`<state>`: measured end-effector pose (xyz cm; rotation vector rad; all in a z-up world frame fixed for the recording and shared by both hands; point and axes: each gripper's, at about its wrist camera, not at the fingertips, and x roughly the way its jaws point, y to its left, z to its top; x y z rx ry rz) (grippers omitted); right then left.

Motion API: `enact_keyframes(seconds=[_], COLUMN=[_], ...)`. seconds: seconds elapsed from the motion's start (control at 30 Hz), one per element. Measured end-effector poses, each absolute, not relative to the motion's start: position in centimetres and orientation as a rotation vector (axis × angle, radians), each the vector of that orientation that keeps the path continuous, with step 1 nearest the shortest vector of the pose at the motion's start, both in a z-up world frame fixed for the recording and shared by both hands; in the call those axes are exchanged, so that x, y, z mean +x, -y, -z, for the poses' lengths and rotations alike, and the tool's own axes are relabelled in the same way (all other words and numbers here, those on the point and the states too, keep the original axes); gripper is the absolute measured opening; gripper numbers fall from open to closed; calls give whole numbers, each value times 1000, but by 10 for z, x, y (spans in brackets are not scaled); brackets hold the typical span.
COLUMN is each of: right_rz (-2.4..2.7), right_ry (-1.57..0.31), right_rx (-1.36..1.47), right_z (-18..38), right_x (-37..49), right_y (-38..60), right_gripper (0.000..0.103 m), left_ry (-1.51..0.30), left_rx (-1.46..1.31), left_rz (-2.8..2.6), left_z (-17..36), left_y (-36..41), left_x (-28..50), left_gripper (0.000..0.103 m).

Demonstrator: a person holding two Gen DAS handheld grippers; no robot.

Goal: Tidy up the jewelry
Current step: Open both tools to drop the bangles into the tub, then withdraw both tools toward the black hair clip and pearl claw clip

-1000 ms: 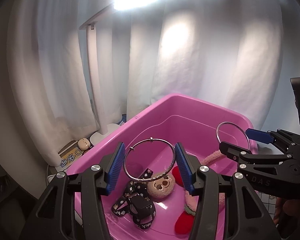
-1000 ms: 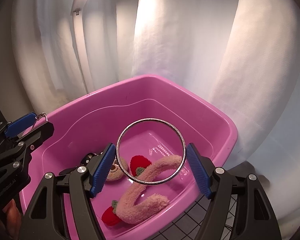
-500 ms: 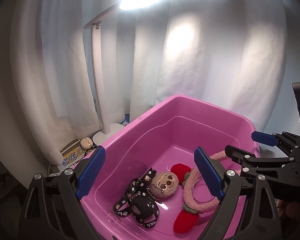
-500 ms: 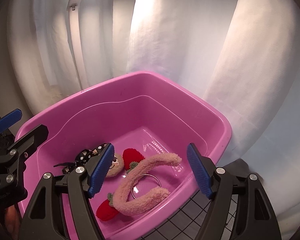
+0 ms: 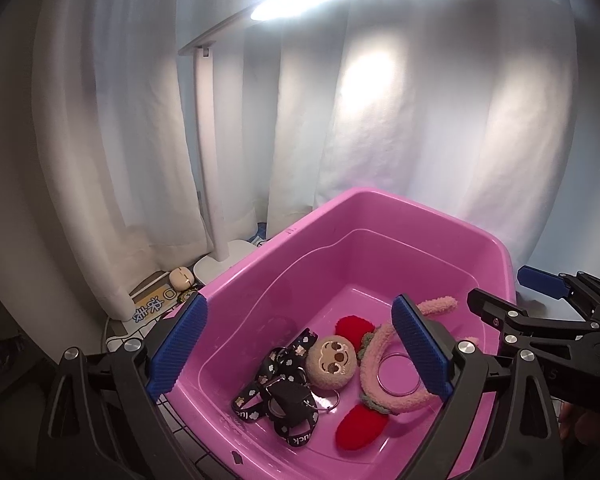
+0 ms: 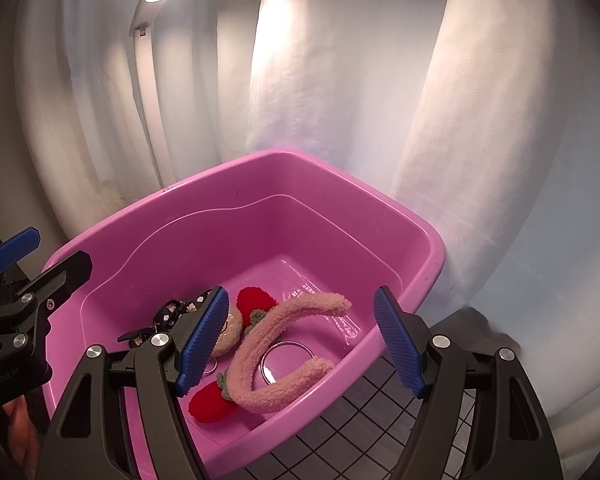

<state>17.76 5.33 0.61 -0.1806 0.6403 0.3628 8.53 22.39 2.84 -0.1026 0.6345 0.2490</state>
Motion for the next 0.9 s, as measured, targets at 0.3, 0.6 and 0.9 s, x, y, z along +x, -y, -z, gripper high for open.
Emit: enact_keyframes(seconds=[0.3, 0.6, 0.9], right_rz=[-341, -271, -83], right_ry=[-622, -629, -723], right_rx=[-143, -54, 71], right_z=[-10, 5, 46], right_x=[150, 102, 51], right_y=[-33, 24, 134], right_gripper=[72, 72, 72], left_ry=[-691, -717, -738], left_rx=[-89, -132, -104], left_rz=[-259, -138, 66], left_z=[-33, -33, -28], left_y=[-209, -171, -85], left_x=[81, 65, 55], left_gripper=[92, 95, 96])
